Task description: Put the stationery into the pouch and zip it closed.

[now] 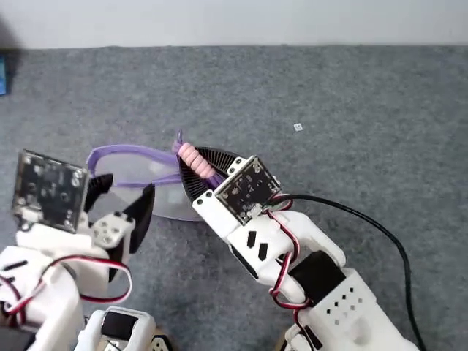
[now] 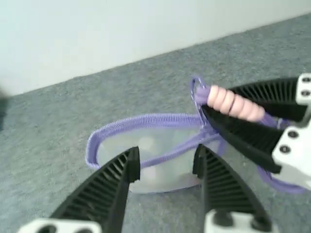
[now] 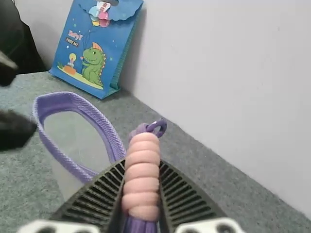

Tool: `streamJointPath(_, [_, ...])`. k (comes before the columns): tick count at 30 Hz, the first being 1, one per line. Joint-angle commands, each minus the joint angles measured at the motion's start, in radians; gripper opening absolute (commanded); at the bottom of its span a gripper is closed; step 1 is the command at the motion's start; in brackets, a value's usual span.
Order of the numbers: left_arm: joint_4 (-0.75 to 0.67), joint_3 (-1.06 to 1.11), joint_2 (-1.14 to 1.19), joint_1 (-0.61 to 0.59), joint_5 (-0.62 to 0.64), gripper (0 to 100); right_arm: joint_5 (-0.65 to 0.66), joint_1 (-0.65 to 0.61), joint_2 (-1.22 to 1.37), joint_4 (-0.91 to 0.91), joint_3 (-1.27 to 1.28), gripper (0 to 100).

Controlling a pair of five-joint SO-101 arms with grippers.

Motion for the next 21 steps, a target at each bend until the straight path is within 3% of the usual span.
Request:
streamJointPath(1, [0.020,0.064,-0.061,0.005,0.008,19,-0.006,0.025,0.008,-0.018,-0.014,0.8])
streamJointPath(12, [0.014,0.079,-0.092,0.003,0.009,19,-0.011,0.062,0.094,-0.027,-0.031,0.8])
streamJointPath(21, [-0.058,0.271,-0.097,-0.029,0.003,18,-0.003,0.065,0.093,0.025,-0.098,0.8])
